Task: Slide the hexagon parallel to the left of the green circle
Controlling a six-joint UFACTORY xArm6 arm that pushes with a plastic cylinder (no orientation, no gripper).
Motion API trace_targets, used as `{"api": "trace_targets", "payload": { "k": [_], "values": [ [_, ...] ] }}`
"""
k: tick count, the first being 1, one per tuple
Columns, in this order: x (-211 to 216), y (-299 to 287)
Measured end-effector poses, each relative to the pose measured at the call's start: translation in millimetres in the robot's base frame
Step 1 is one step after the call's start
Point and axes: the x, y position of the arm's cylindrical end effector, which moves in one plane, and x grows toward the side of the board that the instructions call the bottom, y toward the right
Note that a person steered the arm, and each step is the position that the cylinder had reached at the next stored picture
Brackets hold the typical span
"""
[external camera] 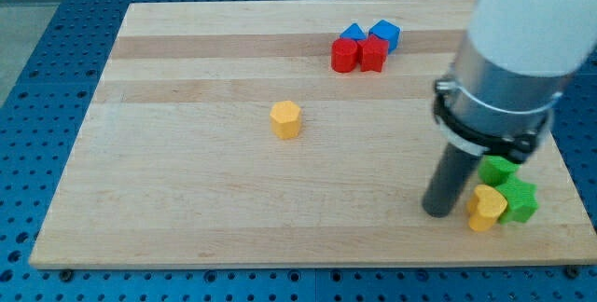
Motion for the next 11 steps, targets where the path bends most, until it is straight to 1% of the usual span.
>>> {"api": "trace_targets", "payload": {
  "k": [1, 3, 4, 5, 7, 8, 9, 11],
  "values": [
    [-16.0, -58.1],
    [-61.6, -178.8],
    [-94.4, -218.0],
    [-123.0, -218.1],
    [-124.5, -146.6],
    [-124.5, -120.3],
    [-120.3, -93.0],
    [-82.5, -55.4]
  ]
}}
